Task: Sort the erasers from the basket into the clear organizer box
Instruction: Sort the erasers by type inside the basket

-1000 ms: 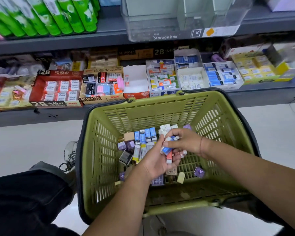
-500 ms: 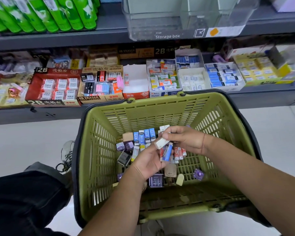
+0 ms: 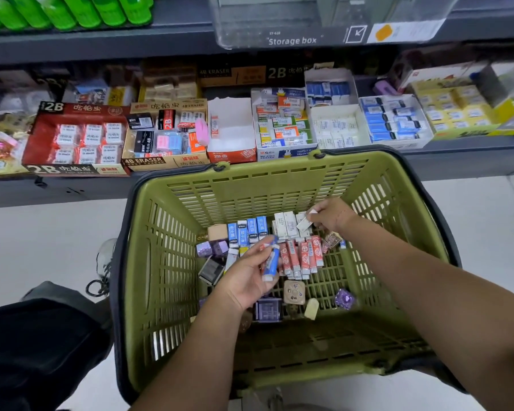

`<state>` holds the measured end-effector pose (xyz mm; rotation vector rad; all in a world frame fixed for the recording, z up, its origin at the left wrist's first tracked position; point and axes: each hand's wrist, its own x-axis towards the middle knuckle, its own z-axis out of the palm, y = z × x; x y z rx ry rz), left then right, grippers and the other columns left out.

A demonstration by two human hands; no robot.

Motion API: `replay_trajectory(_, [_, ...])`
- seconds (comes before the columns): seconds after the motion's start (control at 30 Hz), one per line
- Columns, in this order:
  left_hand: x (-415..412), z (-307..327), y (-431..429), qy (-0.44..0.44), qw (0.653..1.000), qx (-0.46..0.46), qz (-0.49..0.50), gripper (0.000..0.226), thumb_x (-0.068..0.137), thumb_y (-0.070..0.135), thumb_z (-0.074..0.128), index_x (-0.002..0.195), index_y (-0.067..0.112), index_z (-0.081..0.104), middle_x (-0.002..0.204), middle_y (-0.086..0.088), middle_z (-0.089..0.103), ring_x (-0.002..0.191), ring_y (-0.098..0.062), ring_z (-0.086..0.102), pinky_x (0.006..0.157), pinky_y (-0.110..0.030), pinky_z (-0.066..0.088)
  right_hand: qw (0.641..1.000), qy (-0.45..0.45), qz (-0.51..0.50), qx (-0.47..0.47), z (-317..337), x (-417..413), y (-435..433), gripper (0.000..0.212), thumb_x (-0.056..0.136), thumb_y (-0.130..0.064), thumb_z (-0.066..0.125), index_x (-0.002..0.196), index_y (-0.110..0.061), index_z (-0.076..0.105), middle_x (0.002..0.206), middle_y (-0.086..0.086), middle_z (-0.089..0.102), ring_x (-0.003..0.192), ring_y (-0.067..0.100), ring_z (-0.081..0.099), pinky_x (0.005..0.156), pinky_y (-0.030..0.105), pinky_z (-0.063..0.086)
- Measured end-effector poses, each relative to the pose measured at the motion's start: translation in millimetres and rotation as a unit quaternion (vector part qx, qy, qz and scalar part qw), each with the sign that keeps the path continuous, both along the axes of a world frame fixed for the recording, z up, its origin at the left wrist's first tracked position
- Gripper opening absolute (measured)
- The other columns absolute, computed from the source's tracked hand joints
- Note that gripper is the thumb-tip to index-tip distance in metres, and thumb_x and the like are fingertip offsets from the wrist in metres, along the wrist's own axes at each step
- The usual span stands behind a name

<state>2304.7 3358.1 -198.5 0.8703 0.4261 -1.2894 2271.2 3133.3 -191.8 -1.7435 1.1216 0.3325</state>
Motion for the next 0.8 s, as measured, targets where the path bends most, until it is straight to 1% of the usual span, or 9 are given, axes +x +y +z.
replay_trajectory(0.1, [1.7, -4.0, 1.9, 0.015, 0.997, 0.062, 0.043, 0.023, 0.093, 0.007, 0.053, 0.111, 0.017, 0.062, 0.09, -0.008, 0.067, 0.07, -0.016, 0.061, 0.053, -0.023, 0.046, 1.0, 0.007, 0.006, -0.011, -13.3, 7.1, 2.1, 0.034, 0.086, -0.008, 0.067, 0.118, 0.002, 0.061, 0.086, 0.015, 0.066, 0.067, 0.02, 0.059, 0.073, 0.027, 0.053])
replay_trajectory(0.17, [2.9, -5.4, 3.7, 0.028, 0.993, 0.087, 0.072, 0.017, 0.096, 0.006, 0.05, 0.107, 0.014, 0.059, 0.085, -0.009, 0.067, 0.067, -0.016, 0.063, 0.054, -0.023, 0.046, 0.999, 0.008, 0.0, -0.037, -19.4, 7.9, 9.1, 0.036, 0.083, -0.01, 0.071, 0.116, 0.0, 0.061, 0.105, 0.016, 0.067, 0.091, 0.026, 0.064, 0.092, 0.034, 0.05])
replay_trajectory(0.23, [3.9, -6.9, 4.4, 0.039, 0.99, 0.099, 0.098, 0.01, 0.097, 0.007, 0.049, 0.101, 0.01, 0.058, 0.074, -0.009, 0.07, 0.057, -0.014, 0.065, 0.051, -0.021, 0.048, 0.998, -0.014, -0.033, -0.057, -23.8, 4.8, 17.7, 0.031, 0.08, -0.011, 0.074, 0.107, -0.004, 0.061, 0.104, 0.011, 0.067, 0.097, 0.025, 0.062, 0.09, 0.03, 0.049])
replay_trajectory(0.3, [4.1, -8.2, 3.2, 0.045, 0.987, 0.109, 0.112, 0.009, 0.098, 0.009, 0.049, 0.096, 0.009, 0.058, 0.066, -0.008, 0.071, 0.052, -0.012, 0.066, 0.048, -0.018, 0.05, 0.995, -0.054, -0.066, -0.054, -27.9, 1.1, 23.8, 0.021, 0.079, -0.007, 0.074, 0.088, -0.012, 0.055, 0.085, 0.005, 0.065, 0.087, 0.021, 0.062, 0.087, 0.029, 0.049])
replay_trajectory(0.37, [4.4, -9.2, 2.0, 0.034, 0.985, 0.13, 0.107, 0.009, 0.097, 0.011, 0.051, 0.096, 0.01, 0.06, 0.068, -0.006, 0.071, 0.054, -0.012, 0.067, 0.046, -0.018, 0.051, 0.991, -0.09, -0.071, -0.07, -29.9, -1.8, 26.9, 0.027, 0.08, -0.005, 0.073, 0.075, -0.017, 0.049, 0.073, 0.001, 0.058, 0.079, 0.017, 0.058, 0.091, 0.034, 0.05])
replay_trajectory(0.43, [5.0, -9.1, 1.7, 0.022, 0.983, 0.152, 0.099, 0.008, 0.096, 0.012, 0.053, 0.099, 0.013, 0.061, 0.079, -0.006, 0.072, 0.065, -0.014, 0.068, 0.049, -0.02, 0.051, 0.985, -0.11, -0.051, -0.119, -27.0, -3.6, 32.0, 0.024, 0.079, -0.011, 0.075, 0.08, -0.018, 0.052, 0.082, 0.001, 0.055, 0.08, 0.017, 0.055, 0.087, 0.035, 0.05])
replay_trajectory(0.53, [7.3, -8.7, 3.5, 0.012, 0.976, 0.186, 0.11, 0.008, 0.094, 0.011, 0.058, 0.1, 0.015, 0.062, 0.099, -0.009, 0.068, 0.081, -0.018, 0.064, 0.065, -0.027, 0.052, 0.97, -0.107, 0.122, -0.18, -22.0, -6.9, 48.9, 0.035, 0.074, -0.031, 0.079, 0.1, -0.024, 0.057, 0.098, -0.006, 0.046, 0.086, 0.011, 0.051, 0.081, 0.027, 0.047])
replay_trajectory(0.63, [7.3, -5.5, 5.7, 0.016, 0.969, 0.207, 0.136, 0.014, 0.094, 0.01, 0.057, 0.107, 0.012, 0.061, 0.106, -0.011, 0.067, 0.078, -0.018, 0.062, 0.049, -0.022, 0.05, 0.928, -0.047, 0.316, -0.189, -24.5, -10.3, 69.1, 0.072, 0.07, -0.046, 0.078, 0.132, -0.026, 0.047, 0.116, -0.003, 0.041, 0.1, 0.015, 0.051, 0.088, 0.03, 0.047])
replay_trajectory(0.8, [8.9, -0.5, 4.2, 0.015, 0.96, 0.232, 0.155, 0.014, 0.095, 0.011, 0.057, 0.108, 0.014, 0.059, 0.121, -0.012, 0.063, 0.075, -0.016, 0.061, 0.051, -0.024, 0.048, 0.859, 0.015, 0.423, -0.288, -33.9, -5.2, 77.6, 0.082, 0.073, -0.053, 0.072, 0.139, -0.019, 0.038, 0.124, 0.004, 0.038, 0.099, 0.025, 0.056, 0.078, 0.033, 0.047])
